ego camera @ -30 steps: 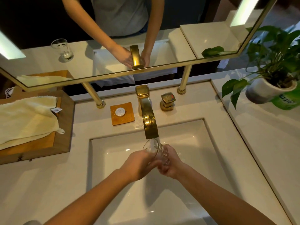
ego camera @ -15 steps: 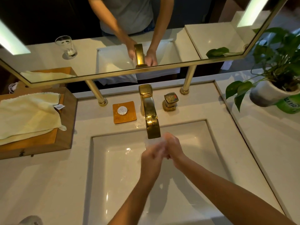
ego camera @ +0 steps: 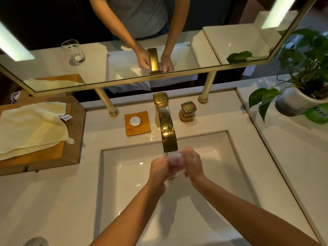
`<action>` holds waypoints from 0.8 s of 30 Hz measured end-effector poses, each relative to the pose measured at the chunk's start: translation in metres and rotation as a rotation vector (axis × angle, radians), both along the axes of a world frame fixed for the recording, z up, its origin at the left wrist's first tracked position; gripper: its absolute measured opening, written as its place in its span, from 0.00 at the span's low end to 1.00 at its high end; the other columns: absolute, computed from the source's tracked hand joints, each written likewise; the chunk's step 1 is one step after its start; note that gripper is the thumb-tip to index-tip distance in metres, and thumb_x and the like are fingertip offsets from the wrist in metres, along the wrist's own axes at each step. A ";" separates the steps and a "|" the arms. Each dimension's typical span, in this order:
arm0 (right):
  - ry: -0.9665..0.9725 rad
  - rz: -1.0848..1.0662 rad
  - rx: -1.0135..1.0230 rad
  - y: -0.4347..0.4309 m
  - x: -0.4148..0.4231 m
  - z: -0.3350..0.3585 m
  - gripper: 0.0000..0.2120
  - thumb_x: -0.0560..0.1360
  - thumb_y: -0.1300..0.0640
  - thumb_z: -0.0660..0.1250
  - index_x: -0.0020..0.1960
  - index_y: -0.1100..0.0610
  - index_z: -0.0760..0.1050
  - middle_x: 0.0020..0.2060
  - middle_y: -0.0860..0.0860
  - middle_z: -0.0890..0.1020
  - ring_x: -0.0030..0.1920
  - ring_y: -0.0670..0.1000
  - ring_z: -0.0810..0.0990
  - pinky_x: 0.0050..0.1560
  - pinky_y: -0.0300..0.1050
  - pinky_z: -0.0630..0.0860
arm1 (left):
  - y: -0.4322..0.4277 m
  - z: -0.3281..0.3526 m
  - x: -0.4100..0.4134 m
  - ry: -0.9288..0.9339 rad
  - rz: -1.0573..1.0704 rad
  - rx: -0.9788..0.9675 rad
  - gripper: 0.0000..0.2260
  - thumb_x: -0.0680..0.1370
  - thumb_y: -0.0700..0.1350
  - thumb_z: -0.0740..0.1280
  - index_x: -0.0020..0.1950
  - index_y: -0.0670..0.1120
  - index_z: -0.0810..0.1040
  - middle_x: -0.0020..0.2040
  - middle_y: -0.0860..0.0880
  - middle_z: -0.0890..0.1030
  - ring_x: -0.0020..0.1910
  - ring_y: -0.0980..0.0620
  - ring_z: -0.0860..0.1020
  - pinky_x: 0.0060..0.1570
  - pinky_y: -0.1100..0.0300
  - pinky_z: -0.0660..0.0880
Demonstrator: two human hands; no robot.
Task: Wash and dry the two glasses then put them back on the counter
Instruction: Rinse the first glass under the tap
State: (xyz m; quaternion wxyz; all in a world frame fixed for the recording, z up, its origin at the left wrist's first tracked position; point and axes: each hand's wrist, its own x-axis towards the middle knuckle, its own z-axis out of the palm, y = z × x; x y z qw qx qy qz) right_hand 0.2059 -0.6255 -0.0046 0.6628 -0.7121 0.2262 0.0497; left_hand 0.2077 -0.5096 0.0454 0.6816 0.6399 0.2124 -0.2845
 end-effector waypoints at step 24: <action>-0.055 0.096 0.009 0.011 0.006 0.019 0.19 0.73 0.39 0.55 0.42 0.54 0.72 0.36 0.56 0.75 0.37 0.51 0.76 0.36 0.45 0.74 | 0.001 0.007 -0.026 -0.384 0.057 0.117 0.14 0.82 0.47 0.59 0.49 0.46 0.84 0.43 0.48 0.86 0.43 0.53 0.84 0.43 0.61 0.80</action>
